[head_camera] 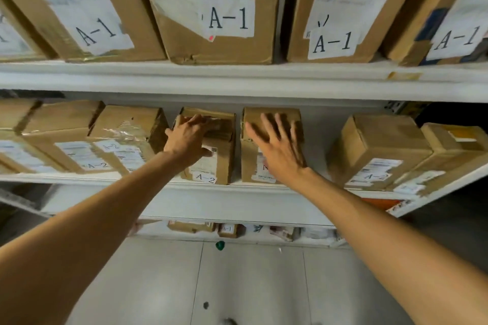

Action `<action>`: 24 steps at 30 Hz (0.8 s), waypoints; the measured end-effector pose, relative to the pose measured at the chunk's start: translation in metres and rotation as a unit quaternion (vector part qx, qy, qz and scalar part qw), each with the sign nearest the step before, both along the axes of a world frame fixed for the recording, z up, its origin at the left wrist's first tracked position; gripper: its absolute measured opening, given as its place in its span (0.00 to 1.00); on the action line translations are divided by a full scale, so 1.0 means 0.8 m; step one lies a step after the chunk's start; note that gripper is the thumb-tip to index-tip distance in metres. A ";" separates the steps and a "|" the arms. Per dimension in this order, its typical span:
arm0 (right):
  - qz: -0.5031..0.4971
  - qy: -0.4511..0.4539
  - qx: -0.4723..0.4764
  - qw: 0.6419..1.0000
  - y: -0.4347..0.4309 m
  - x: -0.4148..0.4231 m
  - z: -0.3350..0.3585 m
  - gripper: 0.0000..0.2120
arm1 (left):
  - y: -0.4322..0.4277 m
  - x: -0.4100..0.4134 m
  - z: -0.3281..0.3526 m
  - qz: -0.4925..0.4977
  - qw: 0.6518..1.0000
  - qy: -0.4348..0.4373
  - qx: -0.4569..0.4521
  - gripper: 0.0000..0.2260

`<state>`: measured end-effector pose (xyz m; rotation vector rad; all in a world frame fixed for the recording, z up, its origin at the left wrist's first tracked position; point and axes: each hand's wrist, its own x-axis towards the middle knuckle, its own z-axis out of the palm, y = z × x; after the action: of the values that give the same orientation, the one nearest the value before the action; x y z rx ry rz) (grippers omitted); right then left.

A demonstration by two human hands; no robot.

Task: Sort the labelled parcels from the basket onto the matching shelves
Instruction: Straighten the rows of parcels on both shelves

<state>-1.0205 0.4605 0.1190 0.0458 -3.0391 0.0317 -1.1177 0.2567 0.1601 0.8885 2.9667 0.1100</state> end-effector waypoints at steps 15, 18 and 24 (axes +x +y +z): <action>0.001 0.039 0.031 0.999 0.061 0.029 -0.018 0.58 | 0.056 0.027 -0.011 -0.021 0.997 0.053 0.054 0.30; 0.000 0.014 0.031 0.999 0.081 0.043 -0.006 0.51 | 0.079 0.035 -0.009 -0.019 0.997 0.058 0.043 0.29; 0.012 -0.039 -0.030 0.999 0.115 0.049 0.016 0.52 | 0.104 0.052 -0.010 0.007 0.997 0.062 0.054 0.28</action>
<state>-0.9810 0.5524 0.1321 0.0778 -3.1128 0.1283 -1.0757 0.3396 0.1522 0.9185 3.1084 0.2259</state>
